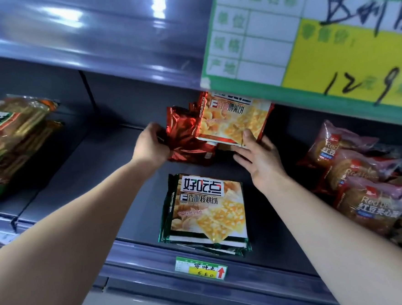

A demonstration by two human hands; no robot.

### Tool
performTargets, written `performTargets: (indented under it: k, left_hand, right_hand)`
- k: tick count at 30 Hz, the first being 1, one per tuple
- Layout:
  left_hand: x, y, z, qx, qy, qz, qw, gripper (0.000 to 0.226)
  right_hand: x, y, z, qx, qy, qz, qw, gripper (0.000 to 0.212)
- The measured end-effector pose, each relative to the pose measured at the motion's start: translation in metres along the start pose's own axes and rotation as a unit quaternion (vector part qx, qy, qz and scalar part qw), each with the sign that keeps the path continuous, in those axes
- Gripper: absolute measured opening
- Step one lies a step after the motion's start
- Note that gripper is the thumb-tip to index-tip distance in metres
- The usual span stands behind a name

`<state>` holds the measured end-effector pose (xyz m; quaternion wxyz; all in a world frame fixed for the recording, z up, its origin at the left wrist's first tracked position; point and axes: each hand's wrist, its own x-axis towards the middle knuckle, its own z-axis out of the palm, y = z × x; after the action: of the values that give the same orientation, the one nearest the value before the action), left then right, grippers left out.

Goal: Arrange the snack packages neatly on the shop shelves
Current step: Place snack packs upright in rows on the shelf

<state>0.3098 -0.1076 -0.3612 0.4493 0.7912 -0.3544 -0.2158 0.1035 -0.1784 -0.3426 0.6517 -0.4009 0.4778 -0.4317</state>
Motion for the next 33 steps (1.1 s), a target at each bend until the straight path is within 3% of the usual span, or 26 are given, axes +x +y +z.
performTargets:
  k: [2, 6, 10, 13, 16, 18, 21, 23, 25, 27, 31, 33]
  left_hand:
    - [0.004, -0.009, -0.011, 0.014, 0.028, 0.046, 0.998, 0.048]
    - [-0.004, -0.026, -0.032, 0.215, 0.038, 0.132, 0.967, 0.053]
    - [-0.014, -0.044, -0.043, 0.315, -0.024, 0.119, 0.941, 0.061]
    - [-0.010, -0.046, -0.042, 0.230, 0.008, -0.024, 0.973, 0.046]
    - [-0.007, -0.042, -0.034, 0.197, 0.004, -0.169, 0.966, 0.074]
    - [-0.009, -0.039, -0.029, 0.158, -0.018, -0.192, 0.968, 0.085]
    - [-0.008, -0.033, -0.025, -0.028, 0.037, -0.228, 0.972, 0.085]
    - [-0.012, -0.025, -0.022, -0.096, 0.096, -0.181, 0.974, 0.071]
    - [-0.017, -0.012, -0.024, -0.094, 0.164, -0.082, 0.978, 0.054]
    - [-0.019, -0.002, -0.030, -0.104, 0.216, -0.011, 0.971, 0.042]
    - [-0.014, 0.001, -0.040, -0.243, 0.206, 0.020, 0.948, 0.039]
    - [-0.016, -0.002, -0.040, -0.255, 0.182, 0.019, 0.949, 0.040]
  right_hand:
    - [0.000, 0.001, -0.001, 0.011, -0.007, 0.008, 1.000, 0.012]
    - [0.004, 0.014, -0.004, -0.017, 0.020, 0.019, 0.999, 0.050]
    - [0.006, 0.026, -0.001, -0.080, 0.059, 0.008, 0.995, 0.034]
    - [0.006, 0.030, -0.001, -0.108, 0.077, 0.010, 0.991, 0.028]
    - [0.007, 0.033, -0.006, -0.229, 0.083, -0.011, 0.970, 0.021]
    - [0.007, 0.036, -0.009, -0.279, 0.094, -0.026, 0.955, 0.014]
    - [0.006, 0.039, -0.013, -0.319, 0.104, -0.027, 0.942, 0.011]
    - [0.005, 0.039, -0.016, -0.342, 0.116, -0.025, 0.932, 0.022]
    - [0.007, 0.038, -0.017, -0.363, 0.131, -0.032, 0.922, 0.036]
    - [0.009, 0.038, -0.016, -0.386, 0.134, -0.041, 0.912, 0.032]
    - [0.015, 0.041, -0.015, -0.401, 0.130, -0.052, 0.905, 0.027]
    - [0.017, 0.043, -0.015, -0.390, 0.129, -0.049, 0.910, 0.028]
